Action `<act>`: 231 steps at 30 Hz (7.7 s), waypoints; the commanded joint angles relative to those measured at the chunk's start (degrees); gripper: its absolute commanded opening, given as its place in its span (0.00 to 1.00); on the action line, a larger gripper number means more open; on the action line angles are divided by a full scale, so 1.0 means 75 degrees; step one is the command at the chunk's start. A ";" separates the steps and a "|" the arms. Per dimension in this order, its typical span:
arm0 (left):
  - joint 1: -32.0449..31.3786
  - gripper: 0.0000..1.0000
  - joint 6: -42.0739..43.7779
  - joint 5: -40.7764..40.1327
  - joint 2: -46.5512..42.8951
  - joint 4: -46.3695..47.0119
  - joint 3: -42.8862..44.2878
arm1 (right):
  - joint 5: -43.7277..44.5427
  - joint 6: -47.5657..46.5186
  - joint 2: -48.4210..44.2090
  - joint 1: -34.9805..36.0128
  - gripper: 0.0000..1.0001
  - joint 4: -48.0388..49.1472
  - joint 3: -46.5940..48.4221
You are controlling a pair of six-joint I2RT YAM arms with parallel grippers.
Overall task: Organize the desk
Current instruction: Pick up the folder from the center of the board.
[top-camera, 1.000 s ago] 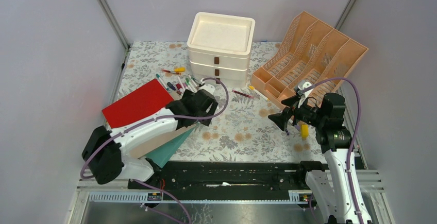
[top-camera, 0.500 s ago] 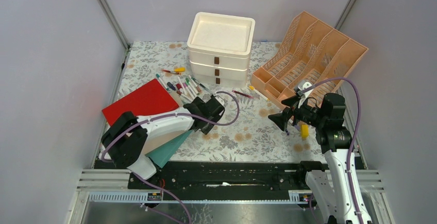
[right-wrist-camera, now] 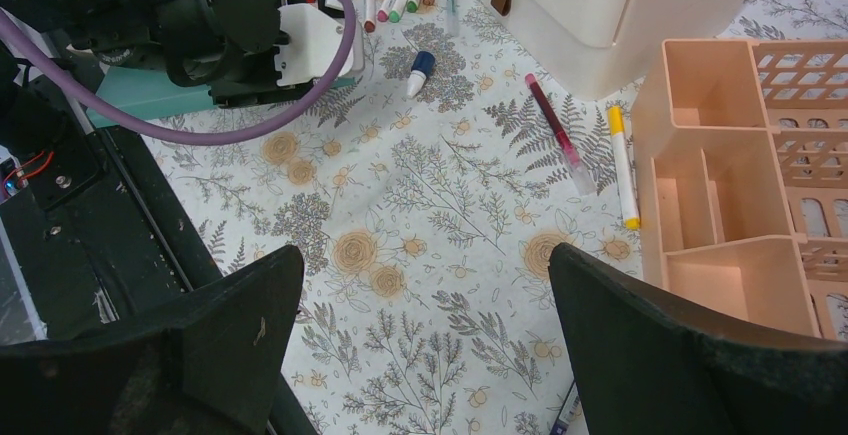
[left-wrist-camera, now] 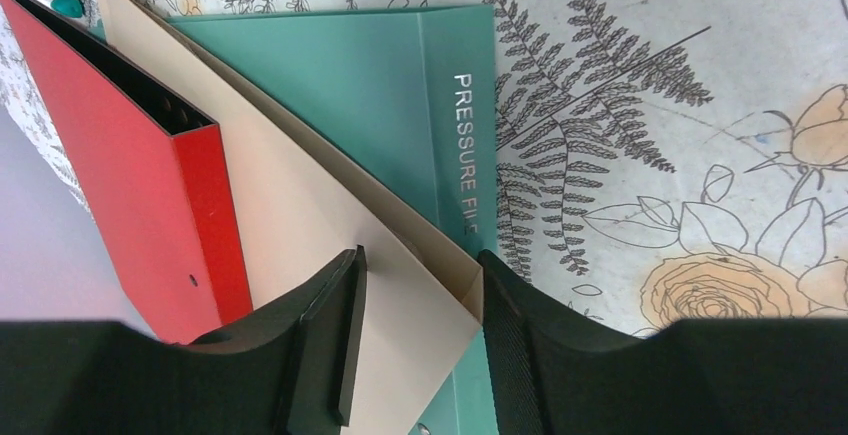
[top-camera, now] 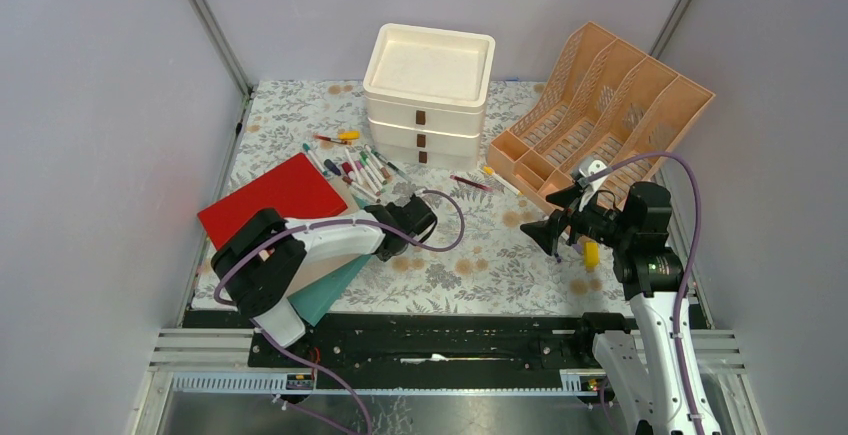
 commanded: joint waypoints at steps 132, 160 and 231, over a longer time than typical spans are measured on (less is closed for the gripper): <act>-0.0636 0.99 -0.2812 0.4041 -0.5384 0.6392 -0.1065 | 0.0253 0.1280 0.2126 0.2293 0.00 0.2074 0.1220; 0.2498 0.99 -0.4605 0.6379 -0.7150 1.1144 -0.5337 | -0.1743 0.0150 0.1729 0.0758 0.00 -0.0387 0.2687; 0.3272 0.00 -0.5732 1.1437 -0.4034 1.2338 -0.3176 | -0.0555 -0.3795 0.3376 0.0768 1.00 -0.5542 0.6920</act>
